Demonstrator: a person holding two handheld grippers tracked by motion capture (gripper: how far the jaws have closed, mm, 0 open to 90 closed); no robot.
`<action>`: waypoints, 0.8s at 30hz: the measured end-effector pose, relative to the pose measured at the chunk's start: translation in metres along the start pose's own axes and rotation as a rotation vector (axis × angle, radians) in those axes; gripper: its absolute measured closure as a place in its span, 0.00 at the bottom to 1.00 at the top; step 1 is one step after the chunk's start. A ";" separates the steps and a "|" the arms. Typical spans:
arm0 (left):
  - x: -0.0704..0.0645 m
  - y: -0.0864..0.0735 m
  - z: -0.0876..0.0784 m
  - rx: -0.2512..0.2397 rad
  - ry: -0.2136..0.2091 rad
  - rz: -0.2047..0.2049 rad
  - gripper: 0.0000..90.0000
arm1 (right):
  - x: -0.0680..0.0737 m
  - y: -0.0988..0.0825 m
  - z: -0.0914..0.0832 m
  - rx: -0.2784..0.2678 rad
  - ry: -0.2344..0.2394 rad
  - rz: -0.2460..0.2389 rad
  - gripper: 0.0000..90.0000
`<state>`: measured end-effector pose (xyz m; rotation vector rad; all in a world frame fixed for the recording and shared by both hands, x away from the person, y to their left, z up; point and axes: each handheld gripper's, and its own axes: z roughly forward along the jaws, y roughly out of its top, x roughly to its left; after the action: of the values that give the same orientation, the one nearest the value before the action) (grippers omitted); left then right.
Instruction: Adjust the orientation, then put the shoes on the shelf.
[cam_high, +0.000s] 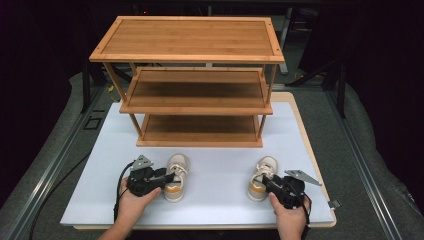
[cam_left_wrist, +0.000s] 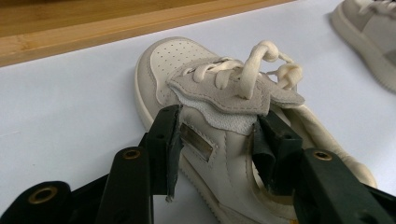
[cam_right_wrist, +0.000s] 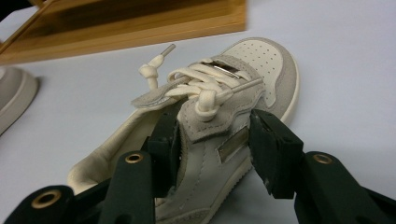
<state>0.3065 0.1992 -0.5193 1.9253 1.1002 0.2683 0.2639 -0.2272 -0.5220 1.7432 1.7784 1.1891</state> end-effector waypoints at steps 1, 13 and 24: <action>0.000 0.000 0.000 0.000 -0.002 -0.003 0.61 | 0.006 0.000 0.003 0.012 0.021 -0.024 0.61; -0.011 0.004 0.012 -0.010 -0.039 -0.025 0.61 | 0.067 0.002 0.039 0.076 0.219 -0.173 0.61; -0.019 0.005 0.019 -0.021 -0.046 -0.038 0.61 | 0.090 0.002 0.058 0.080 0.311 -0.236 0.61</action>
<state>0.3086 0.1727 -0.5227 1.8811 1.0987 0.2129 0.2950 -0.1251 -0.5277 1.3962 2.1684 1.3587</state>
